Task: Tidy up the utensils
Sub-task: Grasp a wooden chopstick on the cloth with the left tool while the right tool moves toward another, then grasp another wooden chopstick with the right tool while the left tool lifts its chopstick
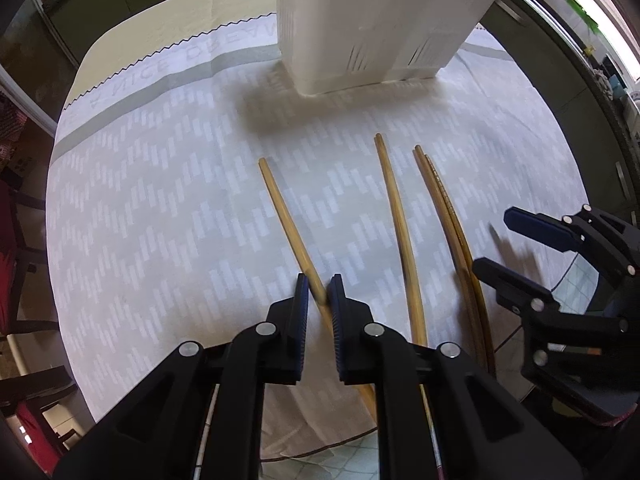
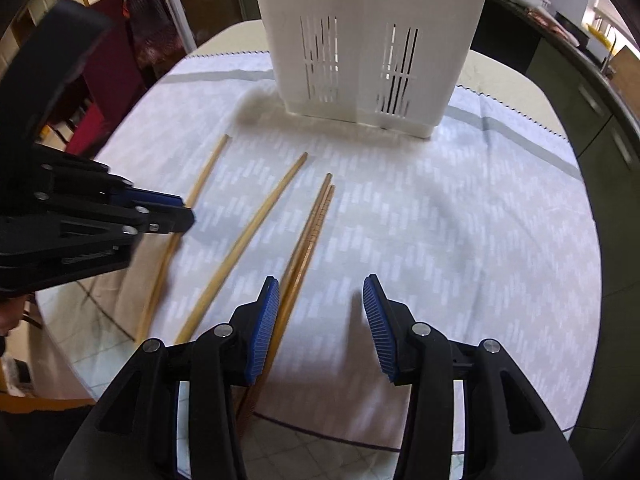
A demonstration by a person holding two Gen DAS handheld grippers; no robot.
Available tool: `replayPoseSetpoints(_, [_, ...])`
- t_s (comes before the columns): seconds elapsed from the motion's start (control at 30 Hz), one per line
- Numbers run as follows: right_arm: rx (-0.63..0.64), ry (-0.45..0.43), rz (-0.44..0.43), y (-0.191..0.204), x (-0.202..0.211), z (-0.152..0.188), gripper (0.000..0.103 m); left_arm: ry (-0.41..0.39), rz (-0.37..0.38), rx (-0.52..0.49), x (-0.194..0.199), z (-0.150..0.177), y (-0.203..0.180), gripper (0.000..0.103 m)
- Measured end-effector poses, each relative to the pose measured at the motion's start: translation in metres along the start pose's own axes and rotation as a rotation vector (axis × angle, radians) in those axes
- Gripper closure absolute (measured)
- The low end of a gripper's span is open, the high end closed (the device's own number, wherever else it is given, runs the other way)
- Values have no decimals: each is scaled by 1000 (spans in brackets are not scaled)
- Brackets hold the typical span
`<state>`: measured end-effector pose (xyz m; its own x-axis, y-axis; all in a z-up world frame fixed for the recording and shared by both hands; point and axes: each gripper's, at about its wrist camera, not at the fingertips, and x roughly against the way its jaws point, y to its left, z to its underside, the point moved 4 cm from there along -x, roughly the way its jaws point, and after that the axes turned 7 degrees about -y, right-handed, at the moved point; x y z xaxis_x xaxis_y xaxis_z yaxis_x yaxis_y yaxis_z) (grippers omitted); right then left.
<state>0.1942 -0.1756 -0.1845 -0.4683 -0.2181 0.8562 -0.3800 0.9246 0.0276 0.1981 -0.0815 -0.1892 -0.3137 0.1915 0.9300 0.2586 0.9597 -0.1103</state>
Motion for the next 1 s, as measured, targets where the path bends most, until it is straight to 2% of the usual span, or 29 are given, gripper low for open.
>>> replayPoseSetpoints(0.33, [30,11,42,4,-7,0,59,-14,36,-2,6,4,6,92])
replayPoseSetpoints(0.47, [-5,16,78,-12,-4,0,59,-20,41,-6,8,5,7,92])
replayPoseSetpoints(0.67, [-5,26,55,-10,-5,0,59,-15,34,-10,8,6,5,92])
replayPoseSetpoints(0.83, [16,44,48,-1,-11,-3,66,-4,27,-12,7,4,4,92])
replayPoseSetpoints(1.0, [6,62,48,-7,-14,-2,79,17,25,2,2,-1,2,92])
